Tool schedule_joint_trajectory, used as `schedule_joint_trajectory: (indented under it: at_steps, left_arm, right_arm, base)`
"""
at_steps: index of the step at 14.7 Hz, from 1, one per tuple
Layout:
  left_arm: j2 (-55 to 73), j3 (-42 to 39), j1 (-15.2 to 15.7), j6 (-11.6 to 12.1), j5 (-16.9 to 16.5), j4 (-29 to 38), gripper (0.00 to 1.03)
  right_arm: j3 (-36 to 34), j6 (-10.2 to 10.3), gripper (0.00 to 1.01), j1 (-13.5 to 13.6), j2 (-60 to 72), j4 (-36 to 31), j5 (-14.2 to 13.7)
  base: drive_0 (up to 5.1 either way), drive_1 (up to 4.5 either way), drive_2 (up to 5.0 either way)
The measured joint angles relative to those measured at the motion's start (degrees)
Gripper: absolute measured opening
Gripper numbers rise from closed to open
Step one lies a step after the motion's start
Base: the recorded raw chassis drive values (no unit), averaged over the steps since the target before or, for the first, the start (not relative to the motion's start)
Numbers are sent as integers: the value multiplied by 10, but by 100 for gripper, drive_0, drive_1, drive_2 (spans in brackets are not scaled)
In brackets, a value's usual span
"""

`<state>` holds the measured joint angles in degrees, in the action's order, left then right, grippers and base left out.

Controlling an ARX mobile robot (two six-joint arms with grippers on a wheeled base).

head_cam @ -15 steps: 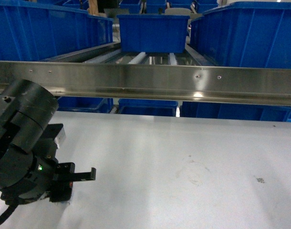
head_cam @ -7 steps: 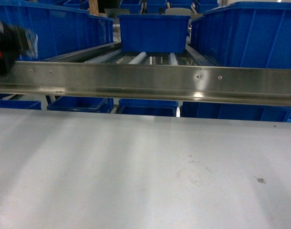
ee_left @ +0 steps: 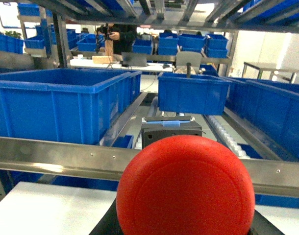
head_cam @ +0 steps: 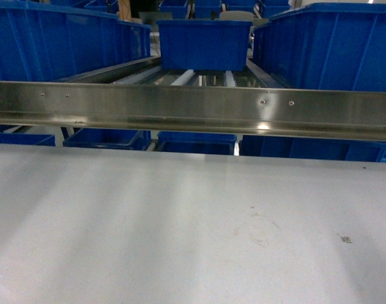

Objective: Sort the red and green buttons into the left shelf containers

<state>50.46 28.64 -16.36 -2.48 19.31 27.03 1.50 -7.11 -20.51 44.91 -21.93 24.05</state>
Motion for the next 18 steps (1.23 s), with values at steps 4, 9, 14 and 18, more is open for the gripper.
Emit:
schedule_joint_trajectory:
  at_steps: [4, 9, 14, 18]
  left_arm:
    - [7, -3, 0, 0, 1, -4, 24]
    - [6, -3, -2, 0, -1, -3, 24]
    - [5, -3, 0, 0, 1, -2, 24]
    - [5, -3, 0, 0, 2, -3, 24]
  right_arm:
    - [0, 0, 27, 0, 0, -1, 0]
    - [0, 0, 27, 0, 0, 1, -3]
    - [0, 0, 27, 0, 0, 0, -2]
    - [0, 0, 27, 0, 0, 0, -2]
  base:
    - [-247, 126, 126]
    - [-488, 256, 256]
    - [-471, 222, 299]
    - [-482, 174, 312]
